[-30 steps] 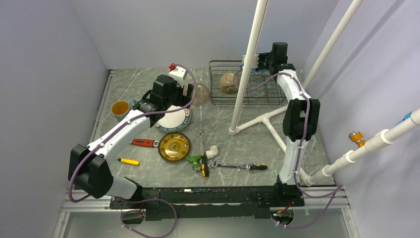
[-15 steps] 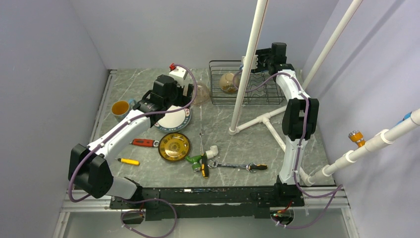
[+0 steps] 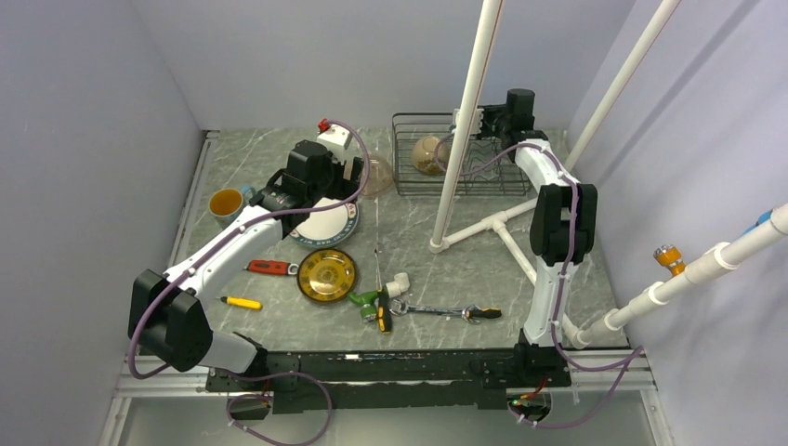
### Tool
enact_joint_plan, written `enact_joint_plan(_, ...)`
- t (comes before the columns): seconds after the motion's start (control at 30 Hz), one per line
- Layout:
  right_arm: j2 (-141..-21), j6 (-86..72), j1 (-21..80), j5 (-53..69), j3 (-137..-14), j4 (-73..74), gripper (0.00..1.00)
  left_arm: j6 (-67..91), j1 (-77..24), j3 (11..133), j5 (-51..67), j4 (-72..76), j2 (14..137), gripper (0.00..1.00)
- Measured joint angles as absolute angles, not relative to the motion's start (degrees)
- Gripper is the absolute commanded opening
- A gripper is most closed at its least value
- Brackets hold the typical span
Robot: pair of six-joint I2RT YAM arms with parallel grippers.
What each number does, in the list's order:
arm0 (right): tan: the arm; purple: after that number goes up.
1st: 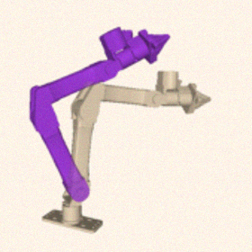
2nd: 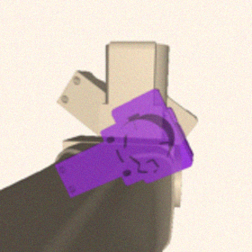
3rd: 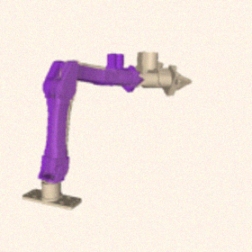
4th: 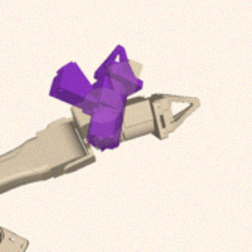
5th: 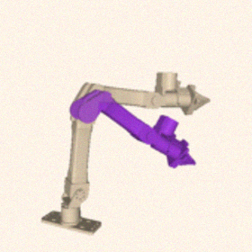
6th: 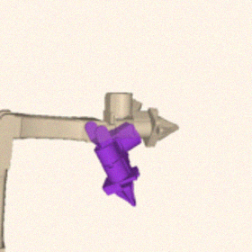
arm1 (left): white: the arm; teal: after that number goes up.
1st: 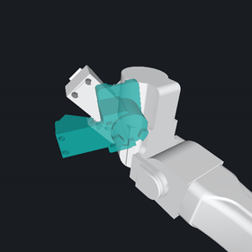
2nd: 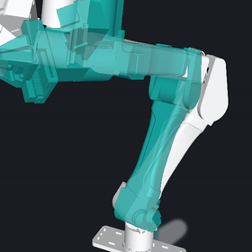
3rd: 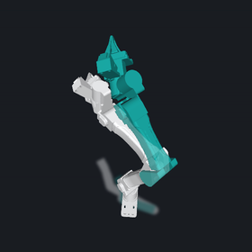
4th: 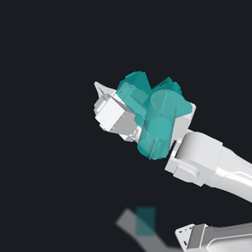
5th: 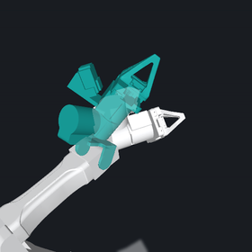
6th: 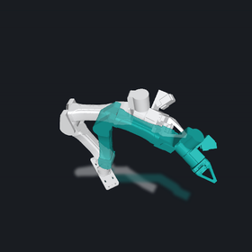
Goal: Load the mixed dishes into the dish rack
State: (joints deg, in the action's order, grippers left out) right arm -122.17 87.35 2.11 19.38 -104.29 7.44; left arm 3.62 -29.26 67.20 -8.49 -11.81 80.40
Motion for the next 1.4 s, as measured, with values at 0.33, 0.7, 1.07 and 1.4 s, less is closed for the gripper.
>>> enact_joint_plan(0.33, -120.5, 89.0, 4.7, 12.6, -95.8, -3.8, 0.00, 3.6, -29.4, 67.1, -8.7, -11.7, 80.4, 0.97)
enact_joint_plan(0.7, -117.5, 90.5, 5.2, 10.8, -97.8, -2.9, 0.00, 3.6, -29.4, 67.1, -8.8, -11.6, 80.3, 0.97)
enact_joint_plan(1.07, -113.4, 91.5, 4.5, 13.2, -99.4, 5.0, 0.00, 3.6, -29.4, 67.1, -8.8, -11.5, 79.3, 0.97)
enact_joint_plan(1.4, -115.5, 92.2, 3.7, 15.7, -104.0, 11.9, 0.00, 3.6, -29.4, 67.1, -8.9, -11.5, 79.2, 0.98)
